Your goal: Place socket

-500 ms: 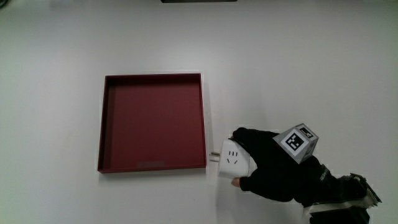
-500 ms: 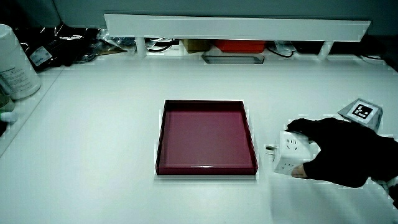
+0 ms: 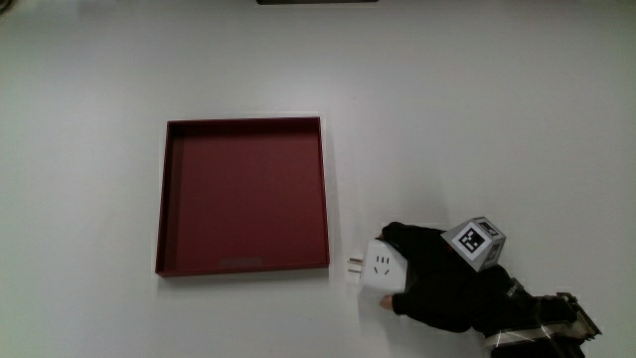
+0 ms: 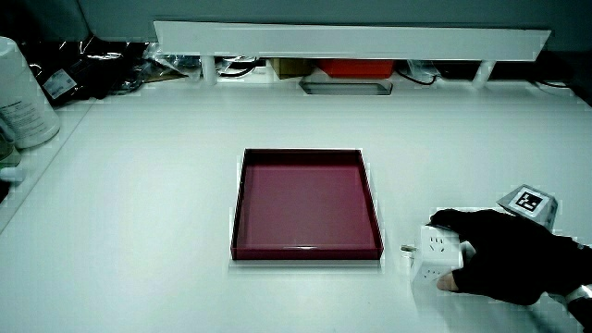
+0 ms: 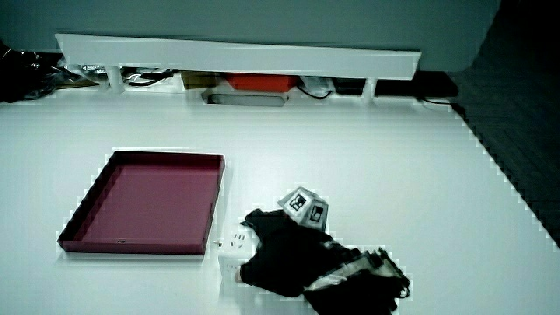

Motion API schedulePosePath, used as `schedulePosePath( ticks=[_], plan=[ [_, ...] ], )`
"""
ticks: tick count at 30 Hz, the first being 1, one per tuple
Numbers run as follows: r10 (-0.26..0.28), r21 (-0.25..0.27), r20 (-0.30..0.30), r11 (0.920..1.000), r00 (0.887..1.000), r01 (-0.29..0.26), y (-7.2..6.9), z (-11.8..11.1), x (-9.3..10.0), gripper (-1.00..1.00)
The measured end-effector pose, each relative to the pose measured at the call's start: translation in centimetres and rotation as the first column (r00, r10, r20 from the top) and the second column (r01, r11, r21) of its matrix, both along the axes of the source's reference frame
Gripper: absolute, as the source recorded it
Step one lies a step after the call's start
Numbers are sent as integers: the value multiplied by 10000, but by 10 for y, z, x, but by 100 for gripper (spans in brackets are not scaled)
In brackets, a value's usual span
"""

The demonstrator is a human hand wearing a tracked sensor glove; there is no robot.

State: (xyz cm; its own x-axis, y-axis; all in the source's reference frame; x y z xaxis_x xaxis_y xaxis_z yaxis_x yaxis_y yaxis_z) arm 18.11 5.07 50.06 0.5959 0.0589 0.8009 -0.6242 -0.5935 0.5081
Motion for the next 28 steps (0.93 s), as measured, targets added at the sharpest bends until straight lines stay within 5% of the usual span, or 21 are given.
schedulePosePath(
  ticks=[4,9,11,12,13,15,16,17,18,19,23,26,28],
  plan=[
    [-15,82,-14,10000,10000,15,2,3,2,0],
    [-397,217,-198,9990,9990,401,3,0,3,-36],
    [-154,445,502,9989,9986,132,4,-7,7,-50],
    [226,378,1461,9989,9890,-284,3,-11,9,-57],
    [372,338,875,9986,9955,-403,0,-18,12,-64],
    [804,765,1491,9928,9856,-926,-5,-24,19,-79],
    [582,1543,287,9861,9979,-620,-9,-26,24,-86],
    [513,2141,-59,9756,9987,-488,-12,-25,29,-93],
    [896,1869,-824,9797,9926,-729,-14,-25,33,-100],
    [1215,2038,-843,9737,9890,-1023,-16,-22,37,-100],
    [2530,2179,-2193,9541,9423,-2055,-25,1,51,-100],
    [3129,2780,-3430,9345,8857,-2225,-29,19,58,-100],
    [3431,3307,-4281,9204,8361,-2084,-31,31,61,-100]
  ],
)
